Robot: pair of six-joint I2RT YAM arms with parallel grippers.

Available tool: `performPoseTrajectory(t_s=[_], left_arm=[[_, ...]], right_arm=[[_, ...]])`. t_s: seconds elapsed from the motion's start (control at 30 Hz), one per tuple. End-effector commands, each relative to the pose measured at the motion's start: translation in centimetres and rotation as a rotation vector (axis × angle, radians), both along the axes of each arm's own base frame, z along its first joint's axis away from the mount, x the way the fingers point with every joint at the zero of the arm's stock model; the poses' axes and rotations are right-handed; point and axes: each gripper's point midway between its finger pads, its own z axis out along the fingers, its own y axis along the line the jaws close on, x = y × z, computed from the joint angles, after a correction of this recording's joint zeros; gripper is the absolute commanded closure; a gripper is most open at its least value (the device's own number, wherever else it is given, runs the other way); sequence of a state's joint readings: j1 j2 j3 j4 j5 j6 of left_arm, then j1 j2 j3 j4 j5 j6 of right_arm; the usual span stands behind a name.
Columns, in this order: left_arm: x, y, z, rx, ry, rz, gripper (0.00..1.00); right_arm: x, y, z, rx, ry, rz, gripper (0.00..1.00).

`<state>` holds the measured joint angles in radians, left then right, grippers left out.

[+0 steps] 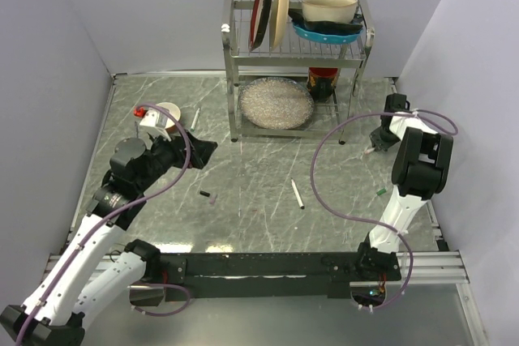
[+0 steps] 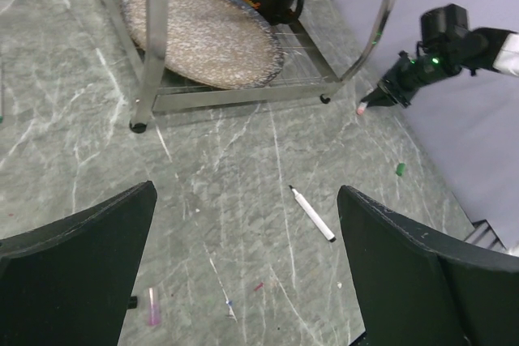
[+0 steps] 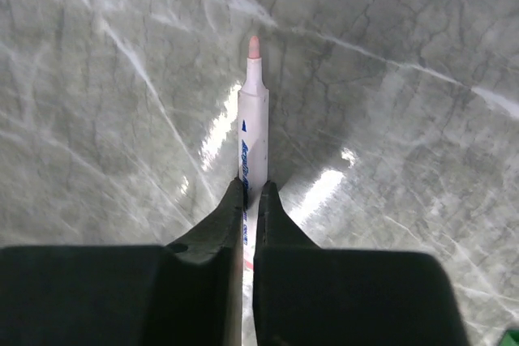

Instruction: Insert the pens into the pen caps

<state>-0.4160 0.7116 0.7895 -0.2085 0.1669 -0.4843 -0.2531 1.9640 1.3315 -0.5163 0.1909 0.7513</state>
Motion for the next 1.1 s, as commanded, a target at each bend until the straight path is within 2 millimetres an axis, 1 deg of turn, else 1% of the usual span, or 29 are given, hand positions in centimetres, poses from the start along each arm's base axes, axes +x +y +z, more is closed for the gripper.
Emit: performPoseTrajectory(t_s=[0.0, 0.03, 0.07, 0.1, 0.13, 0.17, 0.2, 0.23, 0.3, 0.33, 0.37, 0.4, 0.43, 0.47, 0.5, 0.53, 0.57, 0.6, 0.63, 0.67, 0.7, 0.73, 0.77, 0.8, 0.87, 0.93, 1.0, 1.03, 1.07], left_arm=[[0.4, 0.7, 0.9, 0.003, -0.012, 0.047, 0.01], [0.4, 0.9, 1.1, 0.003, -0.014, 0.058, 0.00], [0.4, 0.9, 1.2, 0.002, -0.018, 0.059, 0.00], [0.4, 1.0, 1.2, -0.001, -0.020, 0.062, 0.01], [0.3, 1.0, 1.2, -0.005, -0.023, 0.064, 0.01], [0.3, 1.1, 1.2, -0.007, -0.021, 0.071, 0.01], [0.4, 1.2, 1.0, -0.007, -0.016, 0.076, 0.01], [0.4, 1.2, 0.8, -0.004, -0.009, 0.082, 0.01], [0.5, 1.3, 0.8, 0.003, -0.002, 0.086, 0.01], [0.6, 1.3, 0.6, 0.005, 0.005, 0.086, 0.01], [0.5, 1.1, 0.5, 0.007, 0.010, 0.074, 0.02], [0.4, 1.0, 0.6, 0.007, 0.011, 0.066, 0.02], [0.5, 0.8, 0.4, 0.010, 0.016, 0.059, 0.02], [0.4, 0.7, 0.4, 0.007, 0.014, 0.050, 0.03], [0.3, 0.4, 0.4, 0.005, 0.014, 0.034, 0.03], [0.2, 0.2, 0.3, 0.007, 0.016, 0.025, 0.04], [0.2, 0.2, 0.3, 0.006, 0.018, 0.021, 0.04], [0.0, -0.2, 0.3, 0.006, 0.020, 0.001, 0.05], [0.0, -0.4, 0.2, 0.009, 0.025, -0.007, 0.05], [0.0, -0.5, 0.2, 0.009, 0.027, -0.013, 0.06], [0.0, -0.6, 0.1, 0.010, 0.031, -0.019, 0.06], [-0.1, -0.9, 0.0, 0.006, 0.039, -0.034, 0.07], [-0.1, -1.1, -0.1, 0.005, 0.043, -0.043, 0.07], [-0.1, -1.3, -0.2, -0.001, 0.051, -0.051, 0.07], [0.0, -1.5, -0.6, -0.003, 0.074, -0.060, 0.08], [0.1, -1.8, -1.1, -0.008, 0.101, -0.061, 0.10], [0.0, -2.1, -2.0, -0.022, 0.146, -0.072, 0.11], [-0.2, -2.4, -2.3, -0.034, 0.161, -0.086, 0.12], [-0.6, -3.2, -2.1, -0.059, 0.162, -0.138, 0.12]], right_arm=[[-1.9, 2.4, 0.7, 0.006, 0.000, 0.126, 1.00], [-2.0, 3.4, 1.3, 0.004, -0.015, 0.158, 1.00], [-2.8, 4.3, 0.6, 0.013, 0.001, 0.192, 1.00], [-3.1, 4.7, 0.6, 0.013, 0.002, 0.208, 1.00], [-3.3, 6.0, 0.8, 0.014, -0.006, 0.240, 1.00], [-4.2, 6.7, 0.3, 0.018, 0.011, 0.260, 1.00], [-4.6, 7.3, 0.3, 0.003, 0.017, 0.278, 1.00], [-5.4, 8.6, -0.2, -0.003, 0.040, 0.314, 1.00], [-6.3, 9.7, 0.2, -0.030, 0.044, 0.344, 1.00], [-7.4, 10.2, -0.4, -0.029, 0.062, 0.361, 1.00], [-7.5, 11.9, 0.3, -0.035, 0.033, 0.409, 1.00], [-7.9, 12.8, 0.3, -0.026, 0.023, 0.437, 1.00], [-9.0, 13.5, -0.2, -0.023, 0.033, 0.468, 1.00], [-9.2, 14.6, 0.0, -0.025, 0.014, 0.506, 1.00], [-9.4, 15.2, 0.7, -0.029, -0.015, 0.528, 1.00], [-10.1, 15.7, 0.3, -0.022, -0.012, 0.553, 1.00], [-10.1, 16.1, 0.6, -0.025, -0.028, 0.574, 1.00], [-10.2, 17.2, 1.4, -0.029, -0.064, 0.614, 1.00], [-10.7, 17.6, 1.3, -0.028, -0.070, 0.637, 1.00], [-10.5, 18.3, 1.7, -0.035, -0.100, 0.672, 1.00], [-10.8, 19.5, 2.0, -0.034, -0.119, 0.715, 1.00], [-11.1, 20.1, 2.6, -0.033, -0.149, 0.744, 1.00], [-11.0, 21.0, 3.1, -0.023, -0.187, 0.776, 1.00], [-11.4, 22.2, 3.3, -0.013, -0.209, 0.815, 1.00], [-11.7, 23.4, 4.0, 0.010, -0.265, 0.854, 1.00], [-12.3, 24.6, 4.2, 0.022, -0.283, 0.895, 1.00], [-12.5, 25.7, 5.2, 0.037, -0.329, 0.932, 1.00], [-12.8, 26.7, 5.4, 0.048, -0.350, 0.966, 1.00], [-12.9, 27.5, 6.5, 0.056, -0.395, 0.991, 1.00]])
